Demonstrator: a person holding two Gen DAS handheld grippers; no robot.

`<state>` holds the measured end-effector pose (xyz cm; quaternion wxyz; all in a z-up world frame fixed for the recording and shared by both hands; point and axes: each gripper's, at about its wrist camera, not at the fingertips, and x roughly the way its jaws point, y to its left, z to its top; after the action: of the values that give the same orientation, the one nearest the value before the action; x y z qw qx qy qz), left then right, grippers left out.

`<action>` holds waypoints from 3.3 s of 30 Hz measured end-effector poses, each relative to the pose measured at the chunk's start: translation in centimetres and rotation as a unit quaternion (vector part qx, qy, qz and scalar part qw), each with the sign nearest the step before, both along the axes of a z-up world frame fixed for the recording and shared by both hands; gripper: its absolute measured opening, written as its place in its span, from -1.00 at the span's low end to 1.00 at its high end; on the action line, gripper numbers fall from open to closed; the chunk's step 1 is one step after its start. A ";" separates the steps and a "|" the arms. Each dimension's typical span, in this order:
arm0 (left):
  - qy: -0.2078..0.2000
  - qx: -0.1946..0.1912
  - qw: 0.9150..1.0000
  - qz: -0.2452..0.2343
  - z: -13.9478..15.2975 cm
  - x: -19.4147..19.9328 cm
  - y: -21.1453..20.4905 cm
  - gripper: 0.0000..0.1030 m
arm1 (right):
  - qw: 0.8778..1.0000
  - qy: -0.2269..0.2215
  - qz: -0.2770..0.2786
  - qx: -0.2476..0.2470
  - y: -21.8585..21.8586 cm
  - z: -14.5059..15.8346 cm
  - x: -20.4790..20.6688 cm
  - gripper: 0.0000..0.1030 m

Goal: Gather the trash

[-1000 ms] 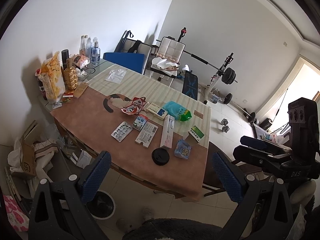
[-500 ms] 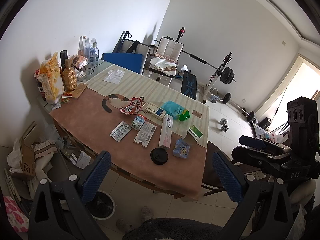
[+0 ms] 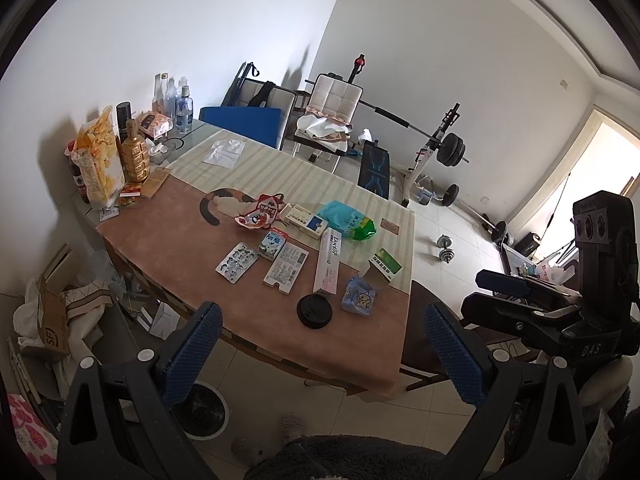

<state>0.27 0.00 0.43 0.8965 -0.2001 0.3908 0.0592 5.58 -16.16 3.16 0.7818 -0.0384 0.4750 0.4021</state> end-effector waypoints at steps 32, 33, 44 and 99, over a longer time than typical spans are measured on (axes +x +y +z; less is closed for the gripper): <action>0.020 0.036 0.999 0.021 -0.4 0.9 -1.5 1.00 | 1.000 0.005 -0.031 0.003 -1.7 0.1 -0.6 1.00; 0.029 0.056 0.998 0.031 -1.1 1.4 -1.2 1.00 | 0.999 0.008 -0.044 0.001 -1.9 -0.2 -0.3 1.00; 0.200 0.170 0.964 0.051 -16.7 16.3 1.0 1.00 | 0.953 0.041 -0.249 -0.168 -7.8 -13.0 14.3 1.00; 0.404 0.011 0.913 -0.060 -38.9 26.1 3.3 0.42 | 0.913 0.105 -0.173 -0.355 -4.7 -33.9 34.4 0.62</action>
<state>26.33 3.27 -38.45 0.6662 -0.1257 0.7301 0.0856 39.99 -20.81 -30.71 0.7197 -0.1885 0.6648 0.0673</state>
